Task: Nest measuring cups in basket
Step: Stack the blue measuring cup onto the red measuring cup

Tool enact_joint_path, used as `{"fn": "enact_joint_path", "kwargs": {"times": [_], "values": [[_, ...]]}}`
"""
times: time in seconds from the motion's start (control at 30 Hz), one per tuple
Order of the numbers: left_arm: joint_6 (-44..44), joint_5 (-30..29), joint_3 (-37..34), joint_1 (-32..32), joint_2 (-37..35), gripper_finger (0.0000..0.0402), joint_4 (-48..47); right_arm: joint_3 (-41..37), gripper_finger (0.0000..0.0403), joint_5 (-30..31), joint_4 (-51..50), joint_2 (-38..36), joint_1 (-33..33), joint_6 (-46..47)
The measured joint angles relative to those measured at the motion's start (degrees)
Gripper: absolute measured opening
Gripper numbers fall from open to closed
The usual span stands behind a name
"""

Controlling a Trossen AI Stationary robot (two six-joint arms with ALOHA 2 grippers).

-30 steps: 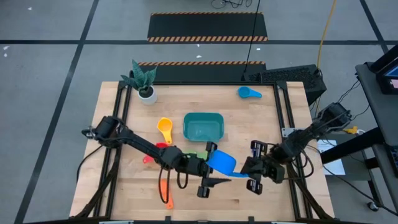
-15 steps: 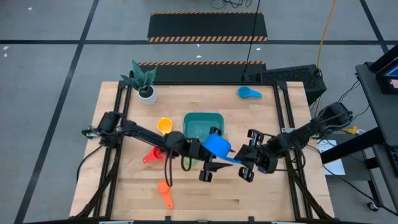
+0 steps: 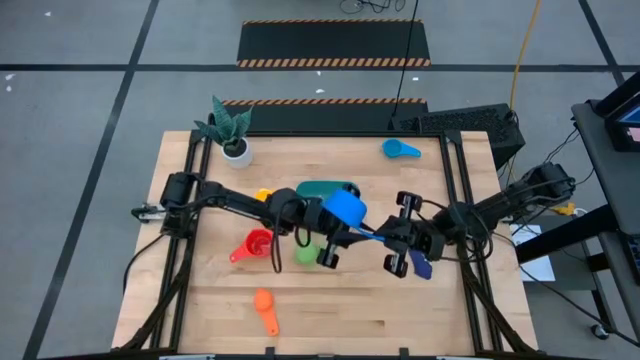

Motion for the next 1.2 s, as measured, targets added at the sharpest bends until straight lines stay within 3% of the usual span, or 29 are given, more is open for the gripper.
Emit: {"fn": "enact_joint_path", "kwargs": {"times": [0.4, 0.57, 0.8, 0.9, 1.2], "values": [[-1.6, 3.2, -0.1, 2.5, 0.0, 0.0052, 2.7, 0.0, 0.0, 2.3, -0.8, -0.3, -1.9, 1.5], [0.5, 5.0, -0.1, 2.7, 0.0, 0.0013, 3.7, 0.0, 0.0, 3.1, -1.4, -0.6, -1.9, 3.9], [0.5, 5.6, -0.1, 3.1, 0.0, 0.0007, 3.7, 0.0, 0.0001, 4.1, -1.6, -0.6, -1.8, 4.1], [-1.0, 6.5, -0.1, 4.0, 0.0, 0.0007, 3.7, 0.0, 0.0011, 10.0, -2.8, -1.5, -0.6, 4.4], [-14.3, 11.8, -0.1, 7.6, -1.3, 0.0005, -0.5, -0.1, 0.0082, 36.9, -12.1, -8.9, 6.4, 0.4]]}}
